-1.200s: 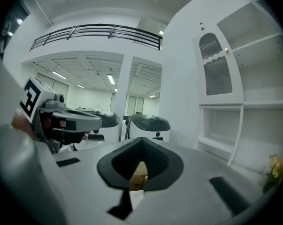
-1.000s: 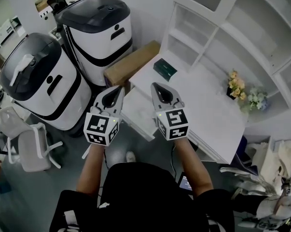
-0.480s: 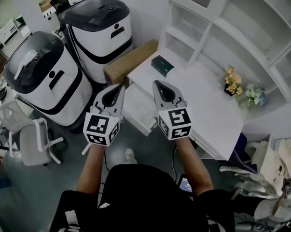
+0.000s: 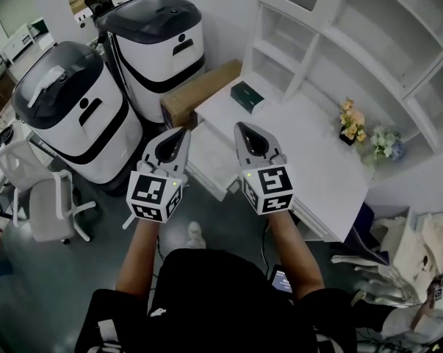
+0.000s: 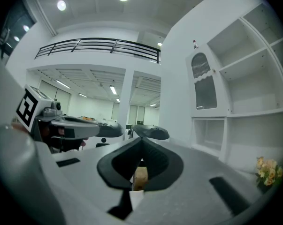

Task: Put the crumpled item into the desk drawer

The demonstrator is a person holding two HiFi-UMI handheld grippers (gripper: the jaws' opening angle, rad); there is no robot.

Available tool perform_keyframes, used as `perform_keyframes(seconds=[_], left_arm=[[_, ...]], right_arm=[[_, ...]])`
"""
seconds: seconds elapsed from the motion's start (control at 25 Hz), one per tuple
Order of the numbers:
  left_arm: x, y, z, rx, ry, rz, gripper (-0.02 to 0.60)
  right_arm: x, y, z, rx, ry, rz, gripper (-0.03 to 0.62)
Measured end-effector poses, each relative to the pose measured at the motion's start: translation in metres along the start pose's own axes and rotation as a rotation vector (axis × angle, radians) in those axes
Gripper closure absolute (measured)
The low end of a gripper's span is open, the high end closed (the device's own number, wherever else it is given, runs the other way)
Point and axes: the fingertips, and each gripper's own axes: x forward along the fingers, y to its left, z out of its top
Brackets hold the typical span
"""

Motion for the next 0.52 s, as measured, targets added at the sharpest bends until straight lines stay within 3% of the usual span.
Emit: perform_keyframes(seconds=[0.52], left_arm=[[-0.024,-0.031,0.002,-0.005,-0.015,0.009,0.575]], right_arm=[[-0.038,0.006,0.000,0.005,-0.020,0.010,0.599]])
